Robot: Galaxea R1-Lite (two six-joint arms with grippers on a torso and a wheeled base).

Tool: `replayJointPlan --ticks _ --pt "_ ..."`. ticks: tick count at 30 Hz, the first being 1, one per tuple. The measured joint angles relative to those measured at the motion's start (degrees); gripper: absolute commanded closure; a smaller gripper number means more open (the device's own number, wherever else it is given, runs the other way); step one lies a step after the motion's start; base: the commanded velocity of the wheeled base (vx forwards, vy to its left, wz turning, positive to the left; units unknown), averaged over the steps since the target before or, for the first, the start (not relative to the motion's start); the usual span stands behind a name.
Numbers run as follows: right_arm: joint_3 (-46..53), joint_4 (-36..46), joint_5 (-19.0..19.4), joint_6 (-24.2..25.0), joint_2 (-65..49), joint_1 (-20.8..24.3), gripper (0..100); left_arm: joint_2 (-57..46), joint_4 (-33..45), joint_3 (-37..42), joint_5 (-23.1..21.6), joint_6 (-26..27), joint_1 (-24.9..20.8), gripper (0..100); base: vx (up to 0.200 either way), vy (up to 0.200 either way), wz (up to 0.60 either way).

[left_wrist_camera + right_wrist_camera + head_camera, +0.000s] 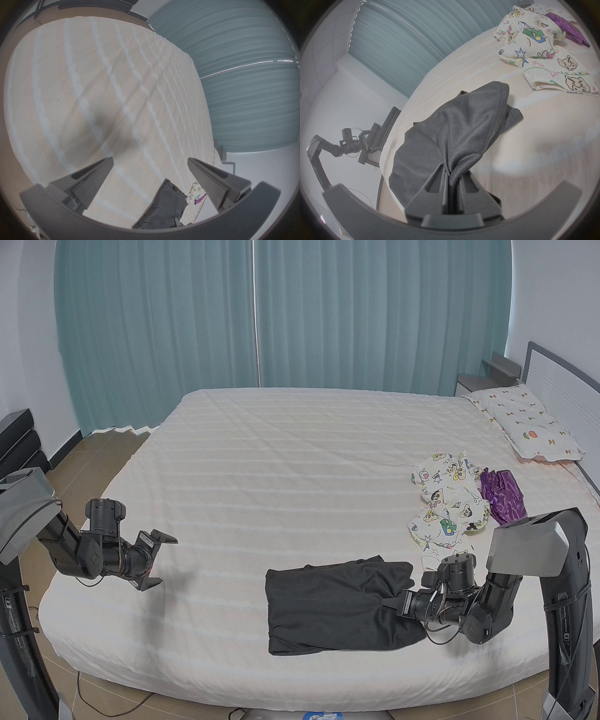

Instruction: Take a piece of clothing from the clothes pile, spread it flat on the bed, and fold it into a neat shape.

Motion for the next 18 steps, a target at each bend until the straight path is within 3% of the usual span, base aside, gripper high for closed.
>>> replayJointPlan --ticks 4,18 --pt "0.22 -0.54 0.00 0.06 -0.13 0.00 100 0.00 -0.02 0.00 0.00 0.04 0.00 0 -0.200 0.000 0.00" --pt "-0.30 -5.34 -0.22 3.49 -0.09 -0.32 100 0.00 0.00 0.00 0.00 0.04 0.01 0 0.000 0.000 0.00"
